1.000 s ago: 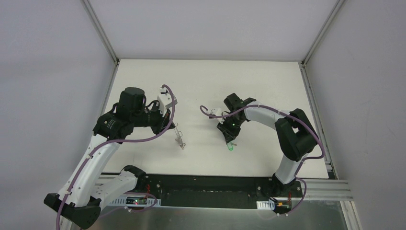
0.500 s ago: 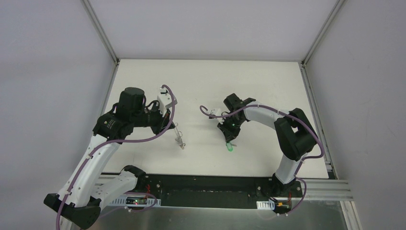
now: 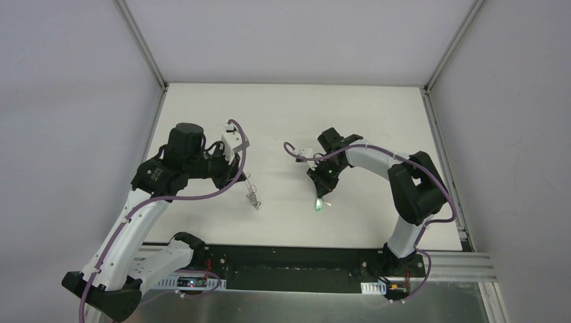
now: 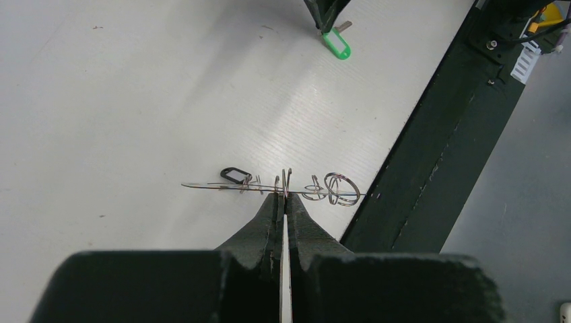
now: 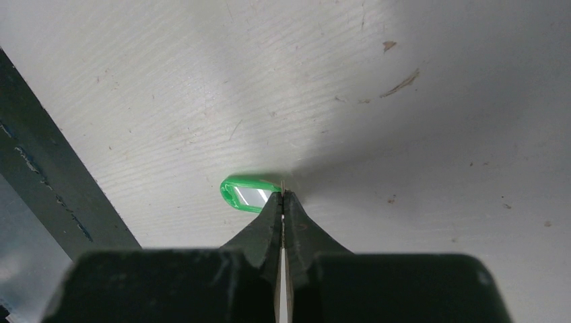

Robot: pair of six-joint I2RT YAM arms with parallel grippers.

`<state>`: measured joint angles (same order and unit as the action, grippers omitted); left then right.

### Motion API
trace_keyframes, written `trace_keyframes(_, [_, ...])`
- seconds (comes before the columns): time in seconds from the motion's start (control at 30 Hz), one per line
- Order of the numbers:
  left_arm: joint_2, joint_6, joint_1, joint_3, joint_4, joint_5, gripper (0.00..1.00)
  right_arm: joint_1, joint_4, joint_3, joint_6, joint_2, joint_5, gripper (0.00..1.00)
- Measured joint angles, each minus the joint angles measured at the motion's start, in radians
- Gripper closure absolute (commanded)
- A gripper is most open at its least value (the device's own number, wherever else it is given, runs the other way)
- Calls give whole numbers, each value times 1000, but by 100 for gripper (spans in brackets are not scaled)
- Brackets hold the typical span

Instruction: Put the keys on the keyring

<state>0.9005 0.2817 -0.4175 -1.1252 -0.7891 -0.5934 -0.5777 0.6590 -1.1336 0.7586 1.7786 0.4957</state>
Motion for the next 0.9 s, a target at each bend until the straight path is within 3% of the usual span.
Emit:
trace_keyframes(0.37, [27,-1,0,9,5,-2,100,43,9,-21,-41,-78,102,100])
trace_keyframes(0.9, [226,-31,-48,-92,68,-19,100,71,12,-195,-134,-145,377,100])
